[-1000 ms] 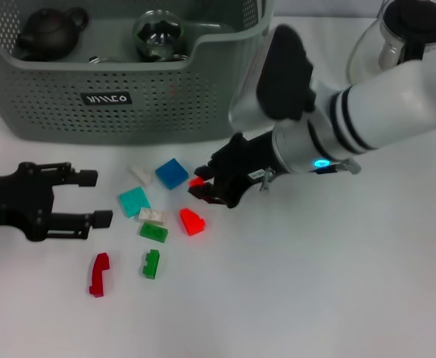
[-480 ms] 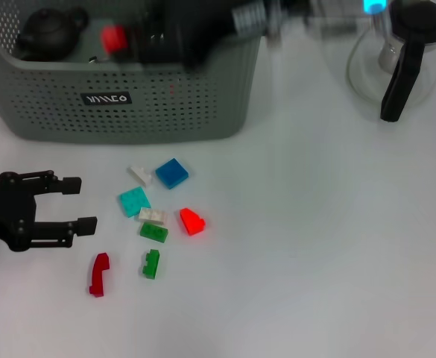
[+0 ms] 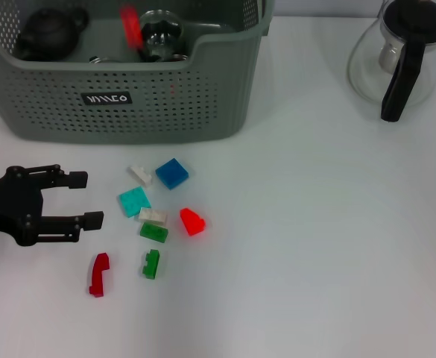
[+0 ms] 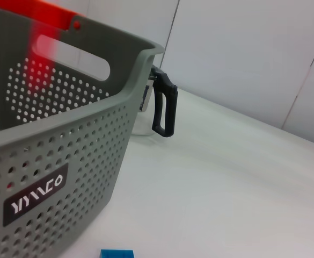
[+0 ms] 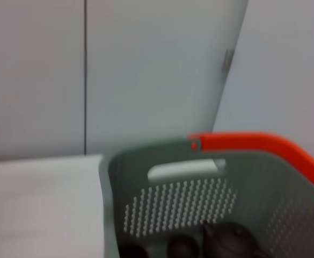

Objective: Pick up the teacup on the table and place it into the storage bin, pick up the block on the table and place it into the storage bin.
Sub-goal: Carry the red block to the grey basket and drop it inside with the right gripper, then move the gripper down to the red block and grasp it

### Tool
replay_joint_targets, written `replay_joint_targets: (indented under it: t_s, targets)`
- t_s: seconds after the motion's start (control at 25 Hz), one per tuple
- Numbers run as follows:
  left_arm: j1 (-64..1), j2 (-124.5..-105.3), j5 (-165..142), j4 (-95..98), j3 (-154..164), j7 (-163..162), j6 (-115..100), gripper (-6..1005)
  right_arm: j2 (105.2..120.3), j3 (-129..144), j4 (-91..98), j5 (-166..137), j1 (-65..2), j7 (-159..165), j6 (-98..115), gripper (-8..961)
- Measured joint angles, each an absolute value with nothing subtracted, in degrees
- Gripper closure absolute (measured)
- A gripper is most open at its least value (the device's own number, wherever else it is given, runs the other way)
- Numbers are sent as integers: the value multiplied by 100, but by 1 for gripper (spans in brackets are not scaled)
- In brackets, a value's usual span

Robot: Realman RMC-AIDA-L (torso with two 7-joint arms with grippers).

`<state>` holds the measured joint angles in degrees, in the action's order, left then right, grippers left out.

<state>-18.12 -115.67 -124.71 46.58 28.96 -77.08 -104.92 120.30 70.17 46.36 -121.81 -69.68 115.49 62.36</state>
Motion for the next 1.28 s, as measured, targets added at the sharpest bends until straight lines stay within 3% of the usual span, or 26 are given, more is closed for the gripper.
replay_joint_targets:
  t_s: [0.24, 0.84, 1.0, 1.28]
  targets:
    - [-1811, -11566, -12437, 4658, 2892, -7708, -10474, 187, 12030, 7203, 4806, -12179, -6745, 11460, 6271, 327]
    - [-1887, -11534, -12433, 4658, 2891, -7708, -10467, 187, 12022, 7627, 7103, -11499, -4252, 11107, 9509, 24]
    - [-1914, -11540, -12461, 4658, 2891, -7708, -10466, 187, 12028, 7979, 6713, -11921, -4224, 11125, 9441, 6]
    - [-1912, -11576, -12437, 4656, 2883, -7722, -10463, 188, 12034, 8904, 5592, -12359, -4892, 11079, 8541, 7]
